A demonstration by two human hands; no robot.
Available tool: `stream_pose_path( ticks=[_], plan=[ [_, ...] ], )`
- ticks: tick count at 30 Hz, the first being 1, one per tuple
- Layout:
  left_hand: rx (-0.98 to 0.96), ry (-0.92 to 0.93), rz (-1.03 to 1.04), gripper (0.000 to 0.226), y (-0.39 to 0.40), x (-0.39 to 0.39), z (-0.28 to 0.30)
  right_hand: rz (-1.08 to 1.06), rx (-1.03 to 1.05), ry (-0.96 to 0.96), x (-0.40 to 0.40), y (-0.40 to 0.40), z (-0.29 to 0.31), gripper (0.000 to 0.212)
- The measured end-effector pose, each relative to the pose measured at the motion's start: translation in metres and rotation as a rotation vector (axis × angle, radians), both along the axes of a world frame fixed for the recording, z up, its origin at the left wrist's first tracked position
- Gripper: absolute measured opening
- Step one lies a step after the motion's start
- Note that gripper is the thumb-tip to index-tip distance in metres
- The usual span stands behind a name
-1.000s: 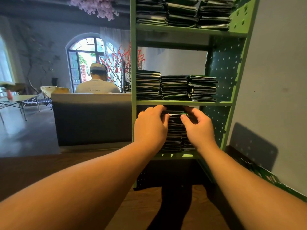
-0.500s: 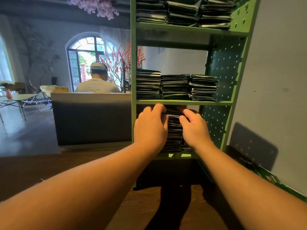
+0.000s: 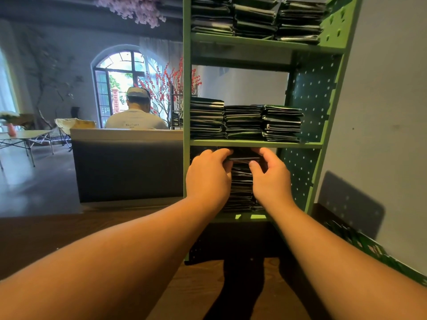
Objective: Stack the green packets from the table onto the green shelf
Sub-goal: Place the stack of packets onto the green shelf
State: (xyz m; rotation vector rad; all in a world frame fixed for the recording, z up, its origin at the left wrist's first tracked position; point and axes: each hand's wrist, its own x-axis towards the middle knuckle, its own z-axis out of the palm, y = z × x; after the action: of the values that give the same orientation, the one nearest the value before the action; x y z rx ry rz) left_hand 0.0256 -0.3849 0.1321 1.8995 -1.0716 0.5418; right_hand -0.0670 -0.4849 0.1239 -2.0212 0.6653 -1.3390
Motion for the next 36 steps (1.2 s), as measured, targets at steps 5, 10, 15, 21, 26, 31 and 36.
stream_pose_path(
  ticks=[5, 10, 15, 21, 26, 31, 36],
  plan=[
    [0.008, -0.032, -0.024, 0.036, 0.002, 0.001, 0.001, 0.031, 0.15, -0.038, 0.0, 0.003, -0.005, 0.055],
    [0.033, -0.124, -0.033, 0.035, 0.007, 0.005, -0.004, 0.003, 0.191, 0.022, -0.006, -0.001, -0.001, 0.047],
    [0.036, -0.183, -0.078, 0.04, 0.019, 0.002, -0.008, -0.006, 0.139, 0.067, -0.012, 0.0, -0.001, 0.05],
    [0.115, -0.494, -0.141, 0.044, 0.059, -0.004, -0.028, -0.054, 0.027, 0.109, -0.027, 0.003, -0.014, 0.063],
    [0.232, -0.513, -0.142, 0.039, 0.089, 0.002, -0.047, -0.03, -0.087, 0.192, -0.049, 0.012, -0.032, 0.061],
    [0.278, -0.433, -0.106, 0.04, 0.102, -0.002, -0.048, -0.019, -0.148, 0.266, -0.063, 0.024, -0.033, 0.061],
    [0.266, -0.222, -0.062, 0.051, 0.099, -0.01, -0.038, -0.002, -0.196, 0.337, -0.063, 0.022, -0.021, 0.064]
  ],
)
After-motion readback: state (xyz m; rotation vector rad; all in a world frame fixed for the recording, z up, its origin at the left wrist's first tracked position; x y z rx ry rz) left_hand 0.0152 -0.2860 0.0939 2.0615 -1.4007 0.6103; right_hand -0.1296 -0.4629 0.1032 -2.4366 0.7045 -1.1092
